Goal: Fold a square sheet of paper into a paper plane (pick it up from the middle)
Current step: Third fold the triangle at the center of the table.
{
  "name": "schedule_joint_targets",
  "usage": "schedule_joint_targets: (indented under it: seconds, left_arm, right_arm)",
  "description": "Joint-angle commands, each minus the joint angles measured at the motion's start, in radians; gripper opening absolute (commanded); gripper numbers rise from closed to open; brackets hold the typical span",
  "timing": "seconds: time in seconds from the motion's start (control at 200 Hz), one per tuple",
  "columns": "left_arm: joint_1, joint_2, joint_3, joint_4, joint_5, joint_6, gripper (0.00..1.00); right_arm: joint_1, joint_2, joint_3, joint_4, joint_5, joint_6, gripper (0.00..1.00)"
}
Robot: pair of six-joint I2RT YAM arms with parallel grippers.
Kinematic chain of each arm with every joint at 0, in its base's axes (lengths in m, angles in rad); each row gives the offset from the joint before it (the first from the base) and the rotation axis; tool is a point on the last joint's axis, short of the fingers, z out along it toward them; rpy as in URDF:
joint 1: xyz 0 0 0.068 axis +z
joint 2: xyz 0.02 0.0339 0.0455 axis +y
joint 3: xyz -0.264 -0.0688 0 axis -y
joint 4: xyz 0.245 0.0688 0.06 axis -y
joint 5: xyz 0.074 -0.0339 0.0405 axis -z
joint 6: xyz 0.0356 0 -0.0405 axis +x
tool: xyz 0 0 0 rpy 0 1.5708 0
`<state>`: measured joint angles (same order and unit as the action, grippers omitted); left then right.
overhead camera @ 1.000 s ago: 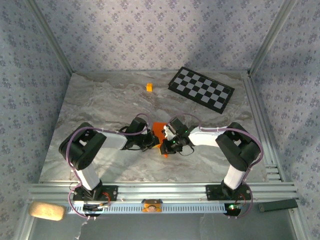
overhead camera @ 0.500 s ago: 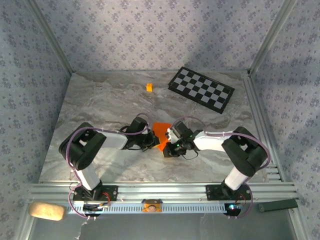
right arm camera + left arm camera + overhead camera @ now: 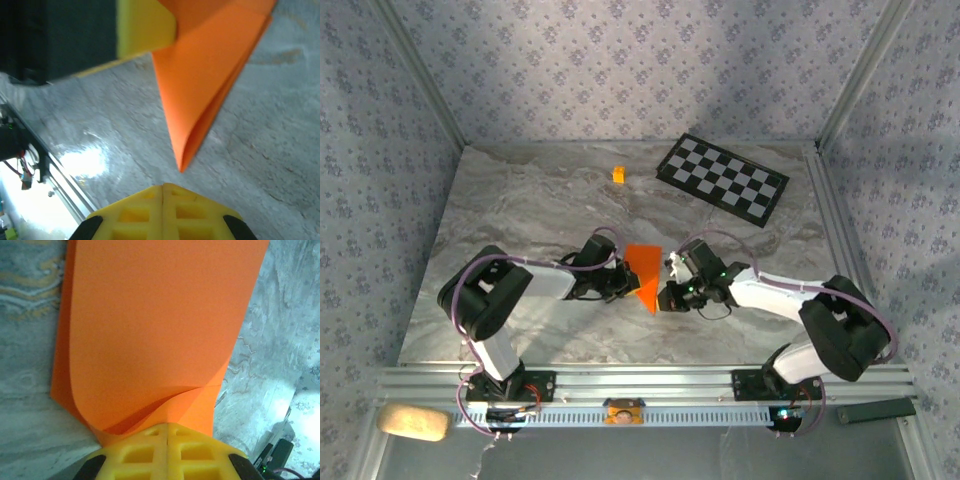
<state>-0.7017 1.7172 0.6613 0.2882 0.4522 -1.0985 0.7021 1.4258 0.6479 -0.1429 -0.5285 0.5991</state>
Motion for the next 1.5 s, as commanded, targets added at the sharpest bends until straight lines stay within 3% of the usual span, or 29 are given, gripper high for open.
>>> schedule_joint_targets:
  seconds: [0.0, 0.19, 0.555, 0.75, 1.025, 1.259, 1.494]
  left_arm:
    - [-0.022, -0.007, -0.040, -0.058, -0.102, -0.049, 0.00]
    - [-0.047, -0.040, -0.061, -0.043, -0.152, -0.091, 0.00]
    - [-0.052, -0.054, -0.062, -0.032, -0.161, -0.092, 0.00]
    - [-0.053, -0.076, -0.047, -0.046, -0.165, -0.059, 0.00]
    - [-0.049, -0.167, 0.014, -0.092, -0.157, 0.029, 0.14]
    - [-0.061, -0.142, 0.010, -0.088, -0.102, 0.041, 0.08]
    - [-0.081, -0.043, 0.056, -0.039, -0.056, 0.051, 0.08]
  right_arm:
    - [0.000, 0.039, 0.068, -0.008, -0.033, 0.022, 0.00]
    - [0.018, 0.156, 0.134, 0.064, -0.031, 0.104, 0.00]
    - [0.019, 0.308, 0.186, 0.026, 0.000, 0.093, 0.00]
    - [-0.008, 0.296, 0.099, 0.042, -0.011, 0.095, 0.00]
    - [-0.062, 0.302, 0.069, 0.042, -0.084, 0.043, 0.00]
    - [-0.088, 0.319, 0.086, 0.035, -0.101, 0.037, 0.00]
    - [-0.092, 0.321, 0.076, 0.040, -0.104, 0.037, 0.00]
